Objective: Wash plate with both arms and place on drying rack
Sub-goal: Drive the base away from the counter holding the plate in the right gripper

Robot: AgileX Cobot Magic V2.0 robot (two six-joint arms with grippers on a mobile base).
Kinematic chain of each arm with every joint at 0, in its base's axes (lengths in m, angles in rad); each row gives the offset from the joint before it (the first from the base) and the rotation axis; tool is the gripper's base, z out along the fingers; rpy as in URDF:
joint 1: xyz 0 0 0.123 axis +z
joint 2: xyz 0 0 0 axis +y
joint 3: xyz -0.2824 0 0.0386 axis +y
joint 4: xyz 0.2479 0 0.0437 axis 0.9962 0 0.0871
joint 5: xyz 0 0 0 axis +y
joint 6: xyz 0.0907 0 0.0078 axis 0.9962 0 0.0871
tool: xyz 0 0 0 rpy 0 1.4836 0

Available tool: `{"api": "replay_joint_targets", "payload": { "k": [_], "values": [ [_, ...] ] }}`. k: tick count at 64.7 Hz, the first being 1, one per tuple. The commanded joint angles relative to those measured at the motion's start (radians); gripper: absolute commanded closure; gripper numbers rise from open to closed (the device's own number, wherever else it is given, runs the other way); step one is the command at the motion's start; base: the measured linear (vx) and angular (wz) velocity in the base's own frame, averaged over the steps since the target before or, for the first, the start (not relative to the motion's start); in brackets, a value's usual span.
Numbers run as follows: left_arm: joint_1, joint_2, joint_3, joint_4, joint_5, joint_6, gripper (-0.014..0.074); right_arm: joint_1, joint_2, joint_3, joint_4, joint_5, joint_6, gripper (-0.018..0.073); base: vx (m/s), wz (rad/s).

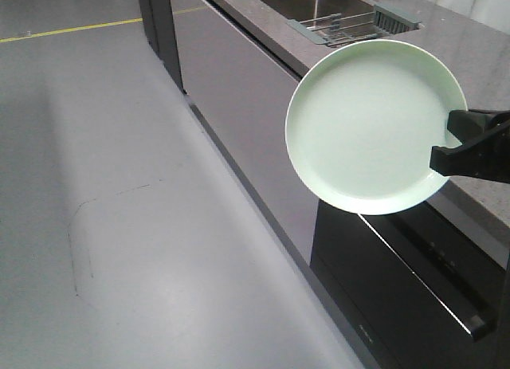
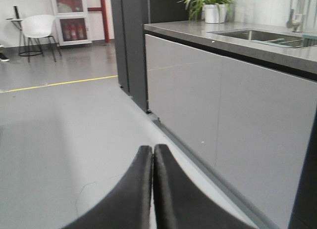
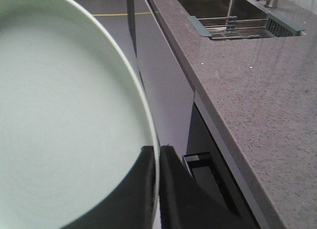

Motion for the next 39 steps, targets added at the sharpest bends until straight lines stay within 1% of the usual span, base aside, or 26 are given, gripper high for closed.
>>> {"api": "replay_joint_targets", "payload": {
  "k": [1, 39],
  "values": [
    [0.001, -0.016, 0.015, -0.006, -0.073, -0.011, 0.0602, -0.003, -0.017, -0.028, 0.009, -0.073, -0.008, 0.0564, -0.06, 0.30],
    [0.001, -0.016, 0.015, -0.006, -0.073, -0.011, 0.0602, -0.003, -0.017, -0.028, 0.009, -0.073, -0.008, 0.0564, -0.06, 0.31]
  ]
}}
